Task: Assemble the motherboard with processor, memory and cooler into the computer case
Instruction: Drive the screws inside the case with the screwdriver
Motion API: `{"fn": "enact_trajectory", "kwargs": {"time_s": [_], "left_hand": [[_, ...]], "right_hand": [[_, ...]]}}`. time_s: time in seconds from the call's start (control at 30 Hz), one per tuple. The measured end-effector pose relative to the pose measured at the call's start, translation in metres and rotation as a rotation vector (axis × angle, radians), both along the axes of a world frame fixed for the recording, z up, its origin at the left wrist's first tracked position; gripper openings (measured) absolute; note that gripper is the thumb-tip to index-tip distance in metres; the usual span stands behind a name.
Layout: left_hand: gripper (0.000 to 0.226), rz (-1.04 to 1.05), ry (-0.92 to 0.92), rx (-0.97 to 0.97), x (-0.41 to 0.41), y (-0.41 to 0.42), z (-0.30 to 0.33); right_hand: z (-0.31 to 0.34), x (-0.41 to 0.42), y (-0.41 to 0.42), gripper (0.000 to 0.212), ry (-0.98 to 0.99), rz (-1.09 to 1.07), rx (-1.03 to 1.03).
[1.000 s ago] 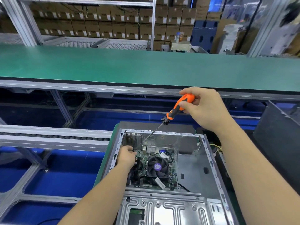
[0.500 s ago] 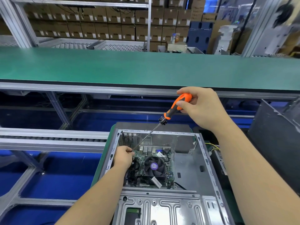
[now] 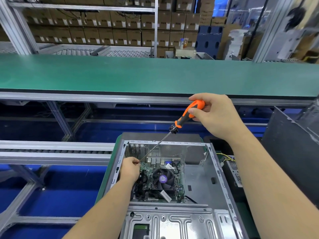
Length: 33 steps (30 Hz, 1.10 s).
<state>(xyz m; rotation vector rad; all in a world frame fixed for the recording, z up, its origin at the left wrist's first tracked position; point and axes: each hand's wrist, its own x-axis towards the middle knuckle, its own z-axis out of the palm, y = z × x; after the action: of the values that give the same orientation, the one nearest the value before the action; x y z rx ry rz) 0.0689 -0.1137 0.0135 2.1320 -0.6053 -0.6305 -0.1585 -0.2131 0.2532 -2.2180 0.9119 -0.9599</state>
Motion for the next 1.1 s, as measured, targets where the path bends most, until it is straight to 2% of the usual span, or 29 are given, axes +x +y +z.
{"fn": "enact_trajectory", "kwargs": {"time_s": [0.57,1.1], "left_hand": [[0.015,-0.021,-0.087,-0.027,-0.0001,0.0003,-0.0016],[0.009,0.031,-0.023,-0.034,0.0008,-0.0015,-0.0048]], "right_hand": [[-0.0032,0.0053,0.0027,0.026,0.008,0.017,0.004],[-0.0037,0.0038,0.0032,0.025,-0.024,-0.002,0.020]]}}
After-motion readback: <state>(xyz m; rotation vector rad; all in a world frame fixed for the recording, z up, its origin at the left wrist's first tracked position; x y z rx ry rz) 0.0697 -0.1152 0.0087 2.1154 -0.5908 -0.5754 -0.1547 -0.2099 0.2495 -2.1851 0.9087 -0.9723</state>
